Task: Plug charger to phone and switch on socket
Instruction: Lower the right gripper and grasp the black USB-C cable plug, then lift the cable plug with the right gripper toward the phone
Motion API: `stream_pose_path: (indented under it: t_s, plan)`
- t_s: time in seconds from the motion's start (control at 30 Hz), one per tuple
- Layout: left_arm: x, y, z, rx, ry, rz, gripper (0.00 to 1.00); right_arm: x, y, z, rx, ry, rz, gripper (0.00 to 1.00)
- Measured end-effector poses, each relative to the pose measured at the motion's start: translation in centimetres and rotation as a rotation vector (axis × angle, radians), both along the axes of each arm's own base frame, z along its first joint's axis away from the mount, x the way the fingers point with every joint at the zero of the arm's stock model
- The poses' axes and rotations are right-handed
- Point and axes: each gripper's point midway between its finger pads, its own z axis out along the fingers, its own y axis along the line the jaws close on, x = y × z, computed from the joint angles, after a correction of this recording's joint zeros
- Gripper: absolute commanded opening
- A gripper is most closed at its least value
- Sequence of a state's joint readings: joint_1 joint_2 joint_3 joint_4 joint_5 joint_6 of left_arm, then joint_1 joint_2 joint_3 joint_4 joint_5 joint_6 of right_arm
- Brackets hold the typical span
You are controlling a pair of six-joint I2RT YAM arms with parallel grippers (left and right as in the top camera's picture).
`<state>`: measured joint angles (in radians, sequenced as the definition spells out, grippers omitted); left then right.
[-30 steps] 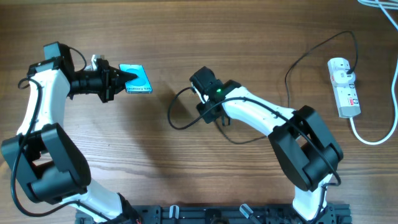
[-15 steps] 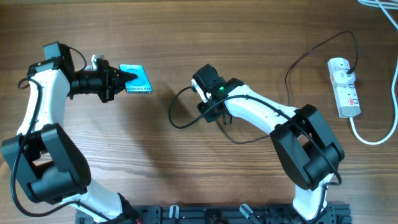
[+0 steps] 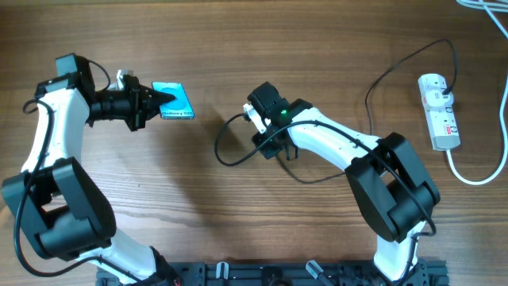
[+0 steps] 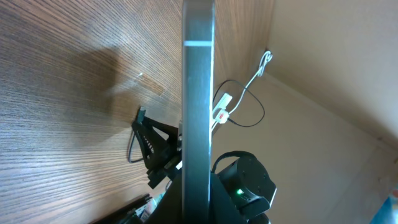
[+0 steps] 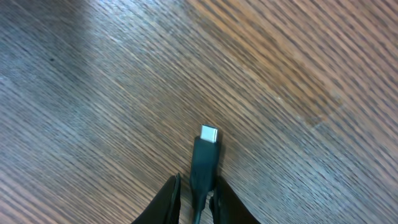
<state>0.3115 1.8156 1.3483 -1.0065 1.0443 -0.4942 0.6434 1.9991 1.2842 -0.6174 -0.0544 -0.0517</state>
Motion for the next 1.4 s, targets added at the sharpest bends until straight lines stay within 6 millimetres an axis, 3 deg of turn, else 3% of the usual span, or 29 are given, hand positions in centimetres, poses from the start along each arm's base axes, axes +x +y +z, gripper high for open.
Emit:
stream_pose_path:
  t_s: [0.13,0.37,0.5,0.63,0.73,0.9,0.97,1.1,1.23,1.4]
  plan:
    - [0.0,0.0,0.0,0.0,0.0,0.0,0.04,0.0,0.1,-0.2,0.021,0.002,0.004,0.05]
    - [0.6,0.2,0.1,0.013,-0.051,-0.007,0.04,-0.3,0.3,-0.2,0.036,0.018,0.007,0.04]
    - [1.0,-0.5,1.7,-0.048,-0.165,-0.053,0.04,-0.5,0.0,-0.3,0.037,0.041,-0.004,0.04]
    - [1.8,-0.8,2.9,-0.082,-0.276,-0.078,0.04,-2.3,-0.1,0.3,0.143,0.199,-0.015,0.04]
    - [1.7,-1.2,4.2,-0.13,-0.359,-0.112,0.04,-2.5,1.4,3.9,0.42,0.322,-0.029,0.04]
    - [0.8,-2.0,6.4,-0.268,-0.398,-0.127,0.04,-4.0,3.8,11.8,0.915,0.545,0.051,0.04]
    - [-0.2,-2.4,6.7,-0.33,-0.308,-0.106,0.04,-5.2,4.6,15.2,1.09,0.643,0.109,0.04]
    - [-3.2,-3.4,6.9,-0.447,0.04,-0.028,0.04,-5.9,4.8,17.6,1.197,0.74,0.116,0.04]
    - [-5.3,-4.3,6.3,-0.442,0.273,-0.01,0.04,-5.7,4.8,16.9,1.138,0.761,0.051,0.04]
    - [-8.2,-8.3,5.6,-0.378,0.45,-0.128,0.04,-4.5,3.8,12.1,0.872,0.686,-0.133,0.04]
